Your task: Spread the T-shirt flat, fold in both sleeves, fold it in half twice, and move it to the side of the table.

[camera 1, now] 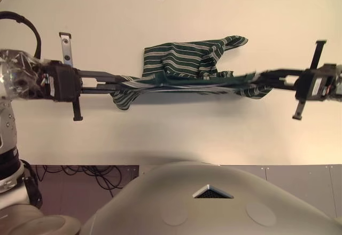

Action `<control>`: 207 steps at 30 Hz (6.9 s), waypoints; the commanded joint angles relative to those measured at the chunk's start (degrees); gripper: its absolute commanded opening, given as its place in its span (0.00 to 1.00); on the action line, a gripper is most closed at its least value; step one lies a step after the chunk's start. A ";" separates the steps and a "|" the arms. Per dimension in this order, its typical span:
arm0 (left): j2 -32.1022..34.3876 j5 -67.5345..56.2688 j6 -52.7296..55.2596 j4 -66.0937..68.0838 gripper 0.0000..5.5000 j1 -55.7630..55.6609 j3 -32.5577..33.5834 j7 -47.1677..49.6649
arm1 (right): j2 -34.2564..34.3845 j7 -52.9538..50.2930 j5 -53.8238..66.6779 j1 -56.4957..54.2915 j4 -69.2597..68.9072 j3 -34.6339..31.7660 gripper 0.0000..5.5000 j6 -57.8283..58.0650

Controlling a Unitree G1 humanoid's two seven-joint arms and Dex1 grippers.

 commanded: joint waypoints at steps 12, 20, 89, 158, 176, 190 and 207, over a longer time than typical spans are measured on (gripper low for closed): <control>3.62 19.56 -7.13 3.90 0.07 11.73 -24.75 2.94 | -0.22 3.76 -14.68 3.32 7.28 24.48 0.06 -0.83; 6.37 14.85 -7.50 2.16 0.24 16.39 -25.68 1.86 | -2.66 6.65 -6.36 9.03 3.45 23.10 0.27 -0.21; -25.83 21.76 8.89 74.88 0.35 -42.20 -32.50 27.09 | 24.34 -21.39 2.86 -26.83 35.46 17.53 0.00 19.57; -10.76 23.76 -10.84 31.45 0.18 -11.81 -37.20 9.81 | 34.84 -22.02 -4.46 -31.58 38.58 23.30 0.00 14.75; -9.37 22.62 -15.28 20.01 0.19 -5.11 -39.53 10.08 | 45.17 -22.32 -19.37 -51.14 83.46 31.29 0.25 0.86; -10.39 31.73 -16.37 31.32 0.00 -4.58 -50.02 12.31 | 41.23 -12.75 -16.48 -42.52 66.79 28.76 0.01 -2.60; -7.69 29.88 -16.79 30.43 0.00 -2.68 -51.02 11.27 | 45.10 -27.14 -23.27 -48.12 90.31 30.64 0.01 -1.75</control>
